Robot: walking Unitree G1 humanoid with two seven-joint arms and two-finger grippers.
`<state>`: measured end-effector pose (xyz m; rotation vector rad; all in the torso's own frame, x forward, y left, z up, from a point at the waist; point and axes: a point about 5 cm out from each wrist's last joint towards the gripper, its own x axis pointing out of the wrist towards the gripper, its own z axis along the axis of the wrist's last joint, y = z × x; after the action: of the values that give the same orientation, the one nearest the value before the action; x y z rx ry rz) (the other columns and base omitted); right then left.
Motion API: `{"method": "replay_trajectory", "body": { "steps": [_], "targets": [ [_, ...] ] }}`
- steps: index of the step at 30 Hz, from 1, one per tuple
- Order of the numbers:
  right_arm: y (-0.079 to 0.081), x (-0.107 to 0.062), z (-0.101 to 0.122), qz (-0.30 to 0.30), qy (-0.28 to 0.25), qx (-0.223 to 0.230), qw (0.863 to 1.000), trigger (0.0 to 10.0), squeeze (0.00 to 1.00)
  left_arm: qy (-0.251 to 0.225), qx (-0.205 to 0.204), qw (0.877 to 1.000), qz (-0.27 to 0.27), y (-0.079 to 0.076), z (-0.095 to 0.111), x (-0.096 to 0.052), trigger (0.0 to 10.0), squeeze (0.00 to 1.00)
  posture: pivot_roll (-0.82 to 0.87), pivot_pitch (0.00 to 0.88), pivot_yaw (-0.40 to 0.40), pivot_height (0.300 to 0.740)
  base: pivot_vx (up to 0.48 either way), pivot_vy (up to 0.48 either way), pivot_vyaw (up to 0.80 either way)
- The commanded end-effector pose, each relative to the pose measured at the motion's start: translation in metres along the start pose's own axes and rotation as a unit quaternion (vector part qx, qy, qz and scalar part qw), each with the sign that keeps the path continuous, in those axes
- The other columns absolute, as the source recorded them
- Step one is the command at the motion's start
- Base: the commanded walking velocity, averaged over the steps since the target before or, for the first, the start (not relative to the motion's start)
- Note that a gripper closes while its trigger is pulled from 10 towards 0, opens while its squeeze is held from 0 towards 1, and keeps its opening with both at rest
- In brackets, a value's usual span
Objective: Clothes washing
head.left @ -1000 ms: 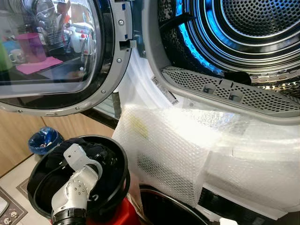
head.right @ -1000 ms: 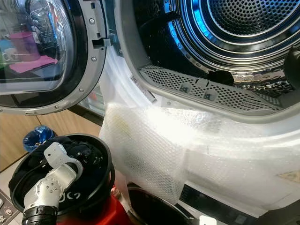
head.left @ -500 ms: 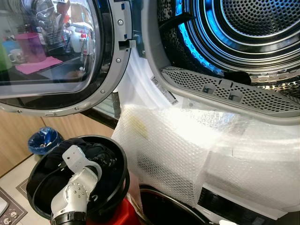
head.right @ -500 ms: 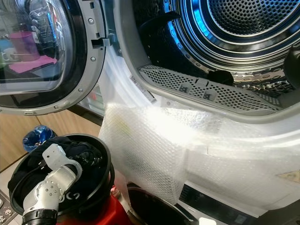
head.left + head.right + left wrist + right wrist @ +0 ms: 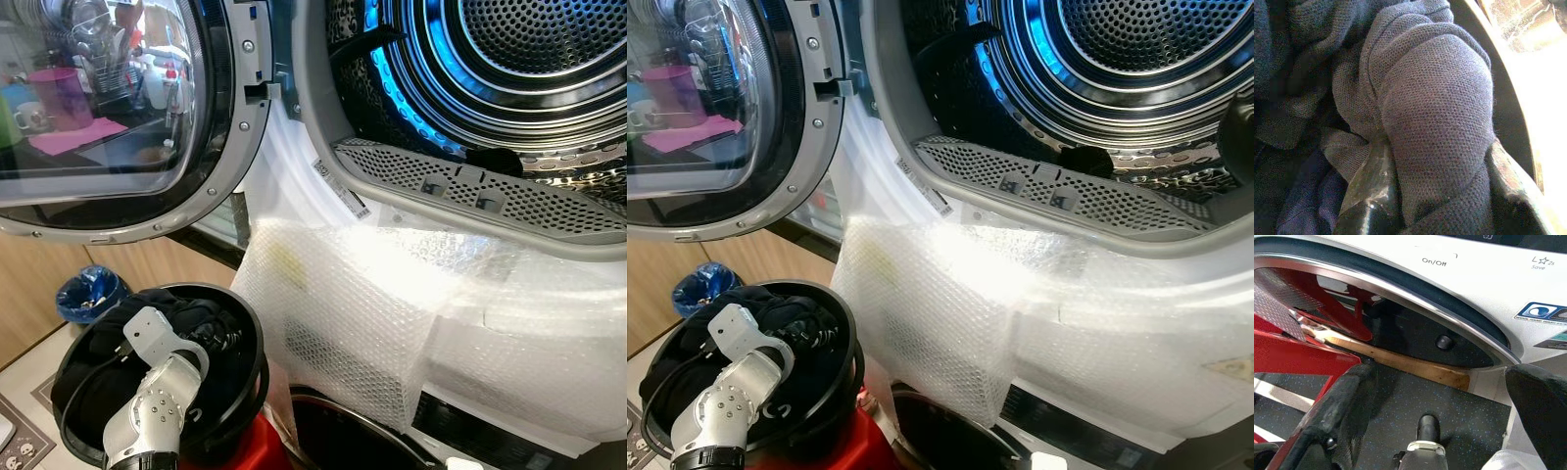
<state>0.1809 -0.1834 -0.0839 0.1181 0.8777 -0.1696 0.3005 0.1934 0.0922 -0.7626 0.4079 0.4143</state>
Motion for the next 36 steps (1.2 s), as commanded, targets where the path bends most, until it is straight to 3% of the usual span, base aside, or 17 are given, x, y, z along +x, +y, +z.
{"method": "replay_trajectory", "body": {
  "steps": [1,7,13,15,16,17,19,22,23,24,25,26,28,29,30,32,36],
  "targets": [
    [0.001,0.000,0.000,0.000,0.002,0.002,1.000,10.0,0.00,-0.030,0.000,1.000,-0.007,-0.004,0.010,-0.005,0.0,0.00,0.11,0.000,0.019,0.740,0.000,0.000,0.00],
    [0.000,-0.001,-0.004,-0.002,0.007,0.006,1.000,10.0,0.00,-0.086,-0.002,0.995,-0.044,-0.012,0.029,-0.020,0.0,0.00,0.13,0.005,0.031,0.740,0.000,0.000,0.00],
    [0.004,-0.001,-0.004,0.004,0.009,0.008,1.000,10.0,0.00,-0.087,0.057,0.985,-0.138,-0.028,0.028,-0.041,0.0,0.00,0.14,0.010,0.042,0.740,0.000,0.000,0.00],
    [0.008,0.000,-0.004,0.012,0.009,0.008,1.000,10.0,0.00,-0.086,0.115,0.969,-0.200,-0.036,0.025,-0.057,0.0,0.00,0.15,0.011,0.048,0.740,0.000,0.000,0.00],
    [0.008,0.000,-0.004,0.012,0.009,0.008,1.000,10.0,0.00,-0.086,0.115,0.969,-0.200,-0.036,0.025,-0.057,0.0,0.00,0.15,0.011,0.048,0.740,0.000,0.000,0.00],
    [0.012,0.000,-0.003,0.020,0.009,0.009,1.000,10.0,0.00,-0.082,0.150,0.951,-0.256,-0.039,0.022,-0.077,0.0,0.00,0.16,0.012,0.050,0.740,0.000,0.000,0.00],
    [0.012,0.000,-0.003,0.020,0.009,0.009,1.000,10.0,0.00,-0.082,0.150,0.951,-0.256,-0.039,0.022,-0.077,0.0,0.00,0.16,0.012,0.050,0.740,0.000,0.000,0.00],
    [0.014,0.000,-0.003,0.026,0.011,0.007,1.000,10.0,0.00,-0.056,0.191,0.923,-0.329,-0.043,0.014,-0.100,0.0,0.00,0.17,0.014,0.049,0.740,0.000,0.000,0.00],
    [0.014,0.000,-0.003,0.026,0.011,0.007,1.000,10.0,0.00,-0.056,0.191,0.923,-0.329,-0.043,0.014,-0.100,0.0,0.00,0.17,0.014,0.049,0.740,0.000,0.000,0.00],
    [0.015,0.000,-0.004,0.028,0.012,0.008,1.000,10.0,0.00,-0.026,0.226,0.893,-0.389,-0.048,0.008,-0.113,0.0,0.00,0.17,0.017,0.048,0.740,0.000,0.000,0.00],
    [0.015,0.000,-0.004,0.028,0.012,0.008,1.000,10.0,0.00,-0.026,0.226,0.893,-0.389,-0.048,0.008,-0.113,0.0,0.00,0.17,0.017,0.048,0.740,0.000,0.000,0.00],
    [0.015,0.000,-0.005,0.032,0.014,0.007,0.999,10.0,0.00,0.022,0.266,0.847,-0.459,-0.052,0.001,-0.126,0.0,0.00,0.18,0.015,0.047,0.740,0.000,0.000,0.00],
    [0.016,0.000,-0.005,0.035,0.015,0.007,0.999,10.0,0.00,0.054,0.285,0.817,-0.499,-0.054,-0.002,-0.135,0.0,0.00,0.18,0.014,0.050,0.740,0.000,0.000,0.00],
    [0.016,0.000,-0.005,0.035,0.015,0.007,0.999,10.0,0.00,0.054,0.285,0.817,-0.499,-0.054,-0.002,-0.135,0.0,0.00,0.18,0.014,0.050,0.740,0.000,0.000,0.00],
    [0.016,0.000,-0.005,0.036,0.015,0.007,0.999,10.0,0.00,0.067,0.290,0.804,-0.515,-0.056,-0.003,-0.138,0.0,0.00,0.18,0.014,0.050,0.740,0.000,0.000,0.00],
    [0.017,0.000,-0.005,0.040,0.015,0.010,0.999,10.0,0.00,0.110,0.303,0.761,-0.563,-0.062,-0.006,-0.147,0.0,0.00,0.18,0.012,0.052,0.740,0.000,0.000,0.00],
    [0.021,0.000,-0.004,0.052,0.015,0.016,0.998,10.0,0.00,0.172,0.317,0.703,-0.613,-0.067,-0.012,-0.157,0.0,0.00,0.16,0.007,0.060,0.740,0.000,0.000,0.00]
  ]
}}
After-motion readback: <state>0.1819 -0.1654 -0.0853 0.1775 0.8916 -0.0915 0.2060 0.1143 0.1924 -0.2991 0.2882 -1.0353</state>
